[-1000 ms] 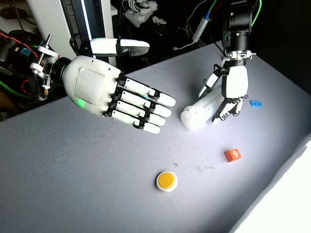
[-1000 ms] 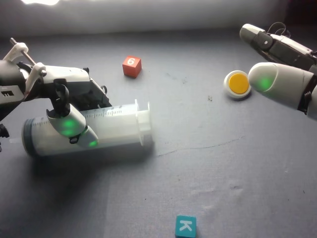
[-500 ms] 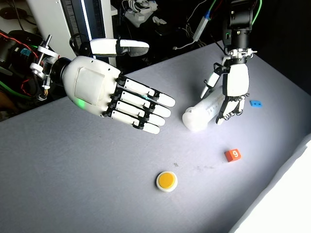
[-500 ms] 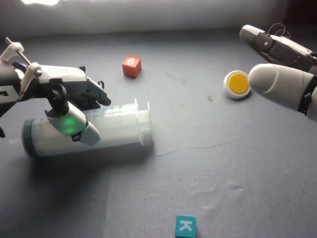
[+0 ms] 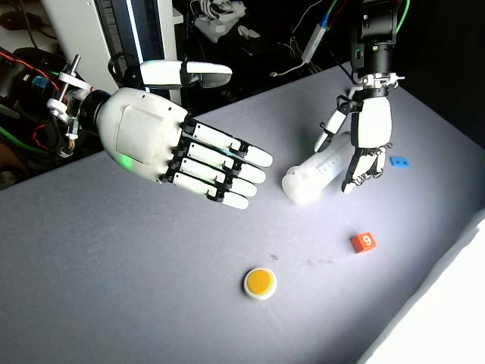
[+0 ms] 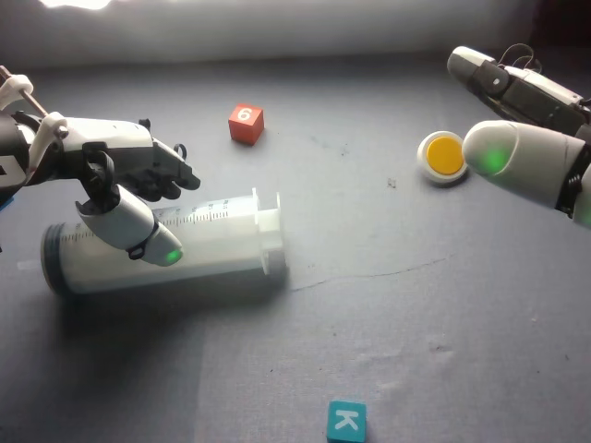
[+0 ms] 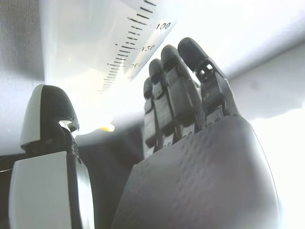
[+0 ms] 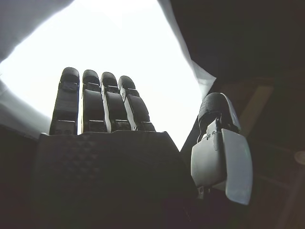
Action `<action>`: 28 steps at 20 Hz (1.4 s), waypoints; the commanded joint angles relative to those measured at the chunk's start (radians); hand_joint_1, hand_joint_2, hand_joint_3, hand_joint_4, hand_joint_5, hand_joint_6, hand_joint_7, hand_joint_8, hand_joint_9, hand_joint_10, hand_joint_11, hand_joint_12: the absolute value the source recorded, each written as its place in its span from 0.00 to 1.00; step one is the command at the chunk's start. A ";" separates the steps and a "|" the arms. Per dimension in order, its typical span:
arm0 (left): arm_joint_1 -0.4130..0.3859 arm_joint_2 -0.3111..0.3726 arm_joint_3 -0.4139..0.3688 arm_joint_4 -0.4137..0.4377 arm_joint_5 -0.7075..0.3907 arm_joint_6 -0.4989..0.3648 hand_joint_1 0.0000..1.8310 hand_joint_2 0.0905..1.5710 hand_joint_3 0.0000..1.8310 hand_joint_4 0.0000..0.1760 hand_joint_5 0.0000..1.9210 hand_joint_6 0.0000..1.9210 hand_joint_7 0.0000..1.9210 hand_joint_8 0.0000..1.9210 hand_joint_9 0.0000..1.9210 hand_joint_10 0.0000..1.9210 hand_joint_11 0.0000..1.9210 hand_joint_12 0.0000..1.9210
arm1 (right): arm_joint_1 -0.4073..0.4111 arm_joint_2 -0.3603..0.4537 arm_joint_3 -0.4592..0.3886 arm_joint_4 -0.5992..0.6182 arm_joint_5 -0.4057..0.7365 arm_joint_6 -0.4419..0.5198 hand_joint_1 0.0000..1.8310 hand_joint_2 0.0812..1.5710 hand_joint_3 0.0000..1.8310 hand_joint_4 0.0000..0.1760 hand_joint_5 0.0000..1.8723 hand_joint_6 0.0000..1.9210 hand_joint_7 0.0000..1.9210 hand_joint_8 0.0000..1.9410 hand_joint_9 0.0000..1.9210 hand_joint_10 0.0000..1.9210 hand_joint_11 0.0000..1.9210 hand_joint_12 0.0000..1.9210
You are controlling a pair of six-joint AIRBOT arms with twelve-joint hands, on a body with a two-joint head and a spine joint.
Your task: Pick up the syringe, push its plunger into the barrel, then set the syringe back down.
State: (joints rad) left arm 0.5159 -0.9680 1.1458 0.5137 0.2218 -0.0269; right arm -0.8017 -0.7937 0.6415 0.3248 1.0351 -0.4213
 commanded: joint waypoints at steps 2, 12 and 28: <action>-0.008 0.006 0.002 0.012 -0.062 0.002 0.52 0.65 0.00 0.00 0.15 0.00 0.21 0.00 0.22 0.00 0.01 0.58 | 0.006 0.000 0.001 -0.029 0.122 0.005 0.00 0.68 0.00 0.00 0.00 0.00 0.00 0.00 0.00 0.00 0.00 0.00; -0.006 0.011 -0.003 0.012 -0.062 0.002 0.48 0.56 0.00 0.00 0.05 0.00 0.07 0.00 0.07 0.00 0.00 0.33 | 0.005 0.000 0.001 -0.030 0.123 0.005 0.00 0.68 0.00 0.00 0.00 0.00 0.00 0.00 0.00 0.00 0.00 0.00; -0.039 0.088 -0.023 0.304 -0.560 0.015 0.41 0.53 0.00 0.00 0.02 0.00 0.05 0.00 0.06 0.00 0.00 0.26 | 0.005 0.000 0.001 -0.031 0.126 0.005 0.00 0.69 0.00 0.00 0.00 0.00 0.00 0.00 0.00 0.00 0.00 0.00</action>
State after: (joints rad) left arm 0.4889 -0.8841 1.1225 0.8337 -0.2401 -0.0124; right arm -0.8024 -0.7937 0.6415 0.3214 1.0401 -0.4213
